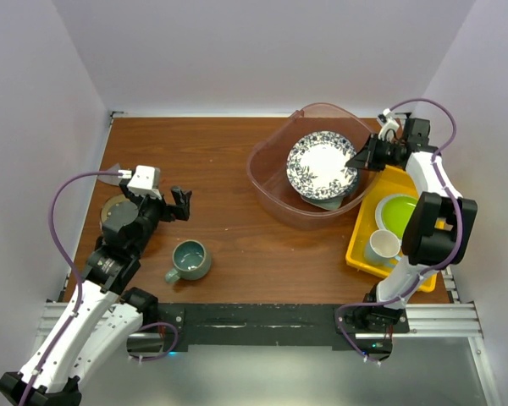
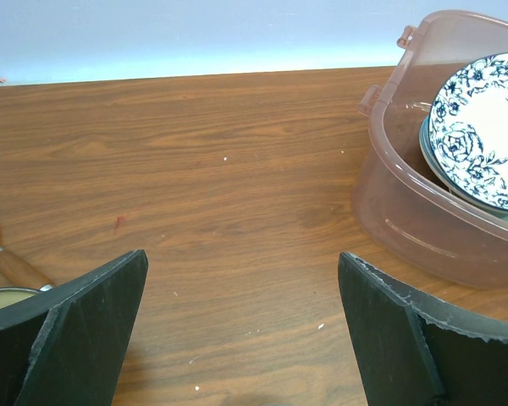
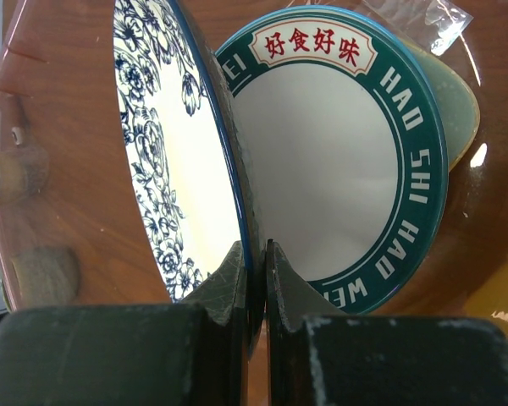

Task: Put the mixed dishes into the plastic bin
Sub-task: Place the plate in the plastic bin.

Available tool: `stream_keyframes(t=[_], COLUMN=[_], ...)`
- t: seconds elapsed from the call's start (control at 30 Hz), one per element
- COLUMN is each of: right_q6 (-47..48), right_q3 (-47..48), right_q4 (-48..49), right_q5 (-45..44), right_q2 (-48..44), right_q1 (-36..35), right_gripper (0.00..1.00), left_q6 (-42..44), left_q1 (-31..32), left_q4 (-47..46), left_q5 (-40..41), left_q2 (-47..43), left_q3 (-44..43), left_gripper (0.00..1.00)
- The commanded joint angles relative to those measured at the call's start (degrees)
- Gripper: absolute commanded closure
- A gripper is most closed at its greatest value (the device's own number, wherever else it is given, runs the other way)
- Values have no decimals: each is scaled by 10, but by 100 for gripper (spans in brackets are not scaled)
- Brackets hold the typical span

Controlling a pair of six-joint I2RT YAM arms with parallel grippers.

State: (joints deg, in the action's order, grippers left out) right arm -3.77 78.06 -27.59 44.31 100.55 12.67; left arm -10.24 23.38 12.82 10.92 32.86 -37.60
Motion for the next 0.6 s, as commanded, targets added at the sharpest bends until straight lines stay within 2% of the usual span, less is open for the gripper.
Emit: stream_keyframes(t=[0.0,0.57], right_q6=[-7,-3], right_q3=[45,59], right_q4=[18,11], right_q5=[46,40], right_q2=[-9,12], right_q1=[2,2], right_gripper=[98,98], left_q6=[11,10], left_q1=[-3,-3], left_q4=[-26,-26], left_q5=[6,8], left_q2=[-3,-3], left_q3=[1,1], left_gripper=[0,0])
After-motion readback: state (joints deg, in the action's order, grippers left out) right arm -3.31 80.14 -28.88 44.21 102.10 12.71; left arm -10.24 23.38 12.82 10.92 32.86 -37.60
